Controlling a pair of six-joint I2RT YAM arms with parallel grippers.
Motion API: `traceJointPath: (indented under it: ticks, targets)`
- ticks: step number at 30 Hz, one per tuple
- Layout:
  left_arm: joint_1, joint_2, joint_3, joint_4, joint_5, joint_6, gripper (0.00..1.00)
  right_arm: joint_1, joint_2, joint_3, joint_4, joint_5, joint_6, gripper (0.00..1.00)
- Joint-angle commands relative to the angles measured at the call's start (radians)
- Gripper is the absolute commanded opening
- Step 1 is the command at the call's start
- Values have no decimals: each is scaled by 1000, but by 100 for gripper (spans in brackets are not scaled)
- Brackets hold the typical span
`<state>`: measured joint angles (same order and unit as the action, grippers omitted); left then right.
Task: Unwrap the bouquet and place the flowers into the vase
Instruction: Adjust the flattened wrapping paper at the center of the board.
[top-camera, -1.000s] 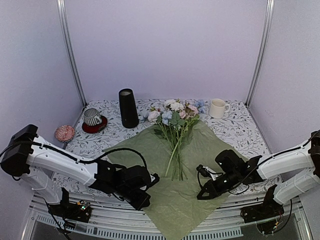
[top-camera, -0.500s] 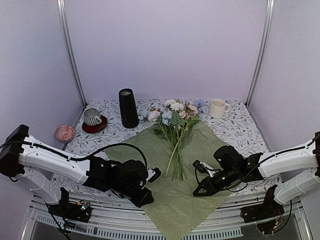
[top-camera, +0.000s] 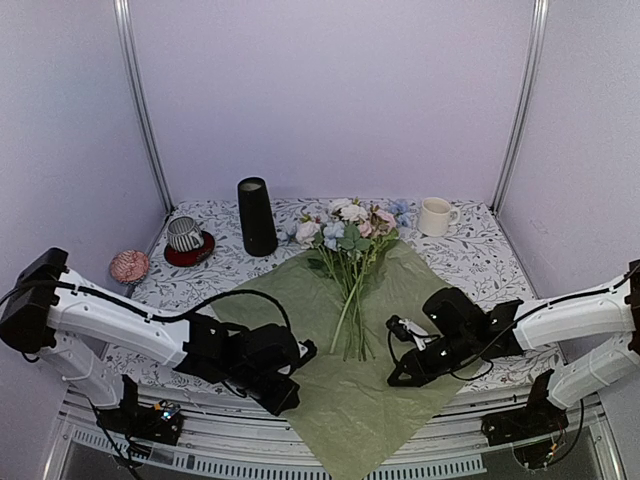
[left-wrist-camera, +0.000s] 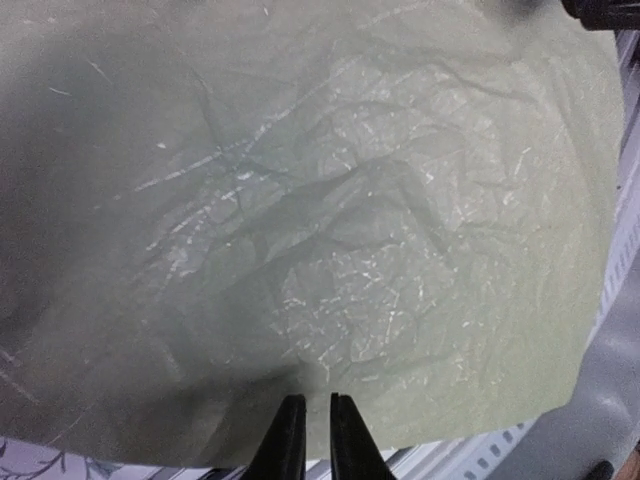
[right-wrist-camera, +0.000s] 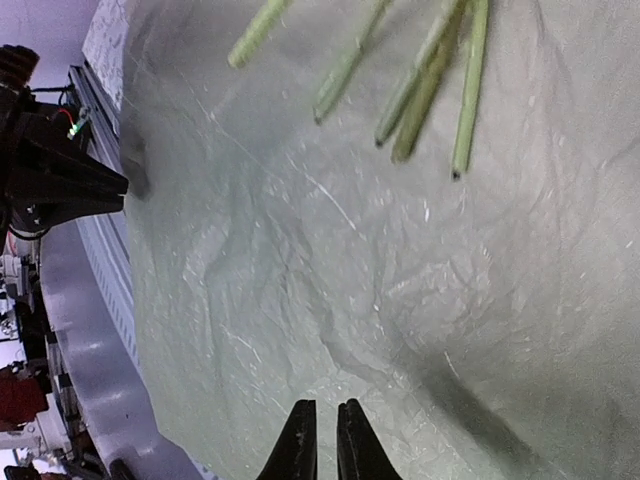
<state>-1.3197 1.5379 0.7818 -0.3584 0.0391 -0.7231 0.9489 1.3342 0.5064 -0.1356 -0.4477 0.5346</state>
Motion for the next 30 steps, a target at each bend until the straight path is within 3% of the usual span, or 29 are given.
traceJointPath:
  ticks: [1, 9, 12, 19, 26, 30]
  targets:
    - [82, -113, -7, -51, -61, -44, 13, 7, -107, 75, -75, 180, -42, 10]
    - [263, -289, -97, 13, -123, -86, 17, 5, -123, 192, -21, 470, -62, 18]
    - [306, -343, -111, 8, -154, -86, 19, 4, -90, 246, 17, 538, -103, 30]
    - [359, -350, -209, 101, -73, -93, 20, 3, -5, 408, 77, 648, -238, 41]
    - [361, -268, -233, 127, -47, -122, 20, -6, -22, 342, 336, 720, -339, 80]
    - [361, -223, -210, 85, -65, -126, 18, -59, 20, 323, 376, 733, -332, 91]
